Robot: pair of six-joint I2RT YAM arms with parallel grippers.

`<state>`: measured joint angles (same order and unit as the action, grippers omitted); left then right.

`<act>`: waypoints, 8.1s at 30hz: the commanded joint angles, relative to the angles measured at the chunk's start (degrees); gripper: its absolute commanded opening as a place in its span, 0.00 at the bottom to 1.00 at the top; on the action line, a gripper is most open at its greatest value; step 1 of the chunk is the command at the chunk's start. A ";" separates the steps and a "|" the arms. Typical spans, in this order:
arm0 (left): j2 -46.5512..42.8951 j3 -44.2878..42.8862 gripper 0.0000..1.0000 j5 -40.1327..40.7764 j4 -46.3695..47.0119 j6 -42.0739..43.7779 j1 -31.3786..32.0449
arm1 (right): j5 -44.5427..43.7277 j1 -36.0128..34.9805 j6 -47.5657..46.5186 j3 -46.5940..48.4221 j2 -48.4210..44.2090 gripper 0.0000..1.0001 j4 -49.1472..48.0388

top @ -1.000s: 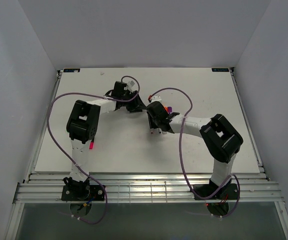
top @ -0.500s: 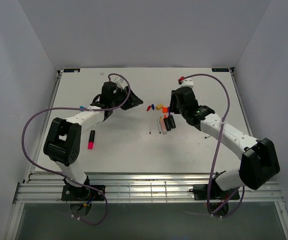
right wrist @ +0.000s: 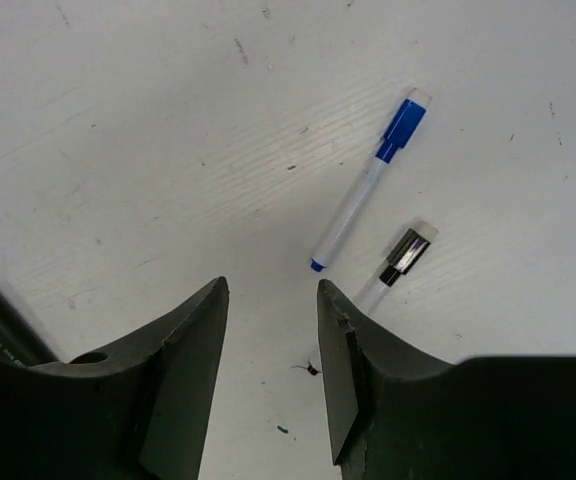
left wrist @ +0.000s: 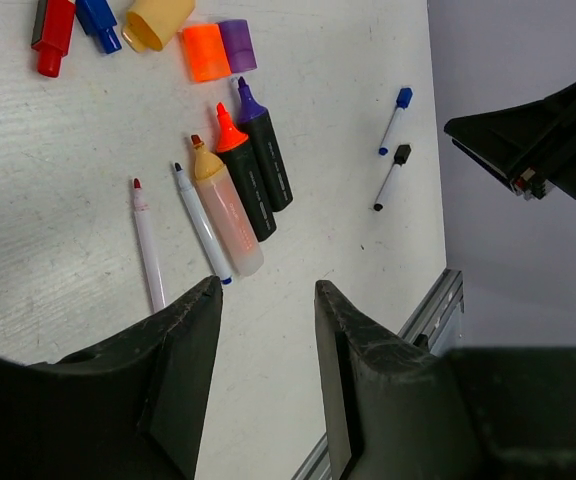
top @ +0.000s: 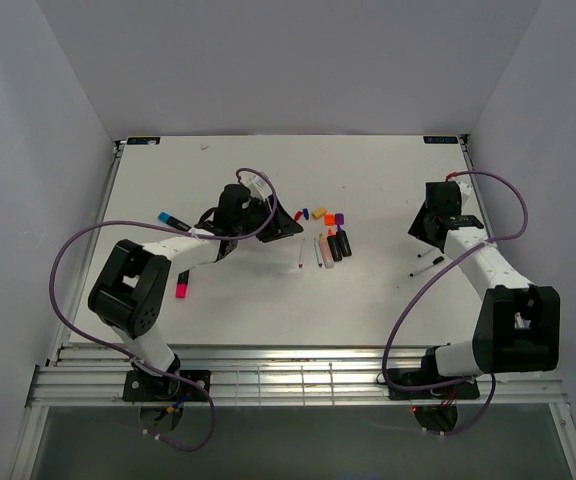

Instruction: Open the pen caps

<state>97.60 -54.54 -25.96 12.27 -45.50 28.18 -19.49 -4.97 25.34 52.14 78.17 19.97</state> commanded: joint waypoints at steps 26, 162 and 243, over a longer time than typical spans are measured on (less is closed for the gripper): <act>-3.30 2.42 0.53 -1.91 3.72 1.20 -0.24 | 1.82 7.17 -1.44 5.09 17.98 0.45 -2.56; 9.54 -12.52 0.00 -18.52 4.16 -4.43 -12.80 | 50.06 -35.29 1.19 -10.56 9.63 0.08 -46.49; 27.56 -31.06 0.50 -2.89 -22.38 11.74 -9.73 | 2.70 -38.97 -3.02 14.92 30.55 0.42 -14.60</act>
<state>128.92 -86.00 -36.91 -5.08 -36.69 19.40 -17.93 -44.27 24.23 65.89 109.25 3.20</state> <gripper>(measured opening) 0.486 0.414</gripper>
